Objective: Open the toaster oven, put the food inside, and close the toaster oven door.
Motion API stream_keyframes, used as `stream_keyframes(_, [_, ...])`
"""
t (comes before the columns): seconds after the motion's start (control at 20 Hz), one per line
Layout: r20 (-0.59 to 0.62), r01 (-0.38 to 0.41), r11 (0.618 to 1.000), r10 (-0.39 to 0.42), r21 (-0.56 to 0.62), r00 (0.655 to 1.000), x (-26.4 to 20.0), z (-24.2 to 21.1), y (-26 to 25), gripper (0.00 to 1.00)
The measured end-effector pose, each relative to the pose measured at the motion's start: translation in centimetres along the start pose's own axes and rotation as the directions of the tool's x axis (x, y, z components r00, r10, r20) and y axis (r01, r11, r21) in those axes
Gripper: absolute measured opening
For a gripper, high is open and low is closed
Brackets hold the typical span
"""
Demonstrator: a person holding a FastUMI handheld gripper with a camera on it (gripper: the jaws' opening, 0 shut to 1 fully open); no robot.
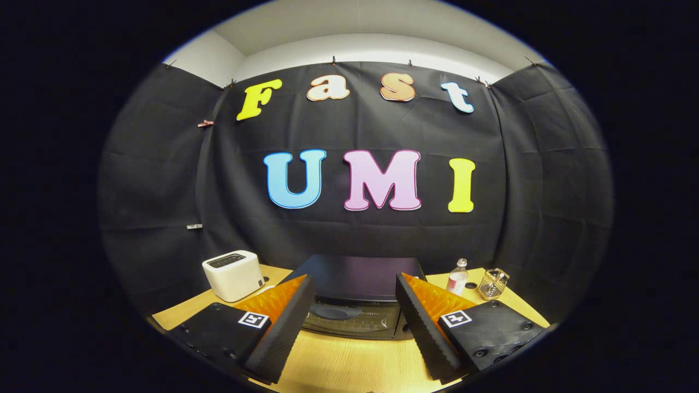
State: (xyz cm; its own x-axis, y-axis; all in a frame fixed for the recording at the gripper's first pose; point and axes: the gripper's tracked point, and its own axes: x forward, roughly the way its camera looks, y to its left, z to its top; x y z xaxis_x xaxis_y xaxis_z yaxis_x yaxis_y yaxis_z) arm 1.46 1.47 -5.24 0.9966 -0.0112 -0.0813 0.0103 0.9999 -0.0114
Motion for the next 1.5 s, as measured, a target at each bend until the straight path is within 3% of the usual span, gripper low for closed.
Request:
stream_keyframes(0.95, [-0.212,0.117,0.993,-0.121,-0.03,0.97,13.1,-11.2,2.5,0.99])
stream_keyframes(1.05, [-0.278,0.116,0.993,-0.117,-0.022,0.953,13.3,-12.9,2.8,0.98])
stream_keyframes(1.2, [-0.287,0.152,0.988,-0.141,0.017,0.947,13.4,-12.8,2.7,0.98])
stream_keyframes(1.5, [-0.346,0.144,0.99,-0.137,-0.006,0.928,12.8,-13.5,2.7,0.99])
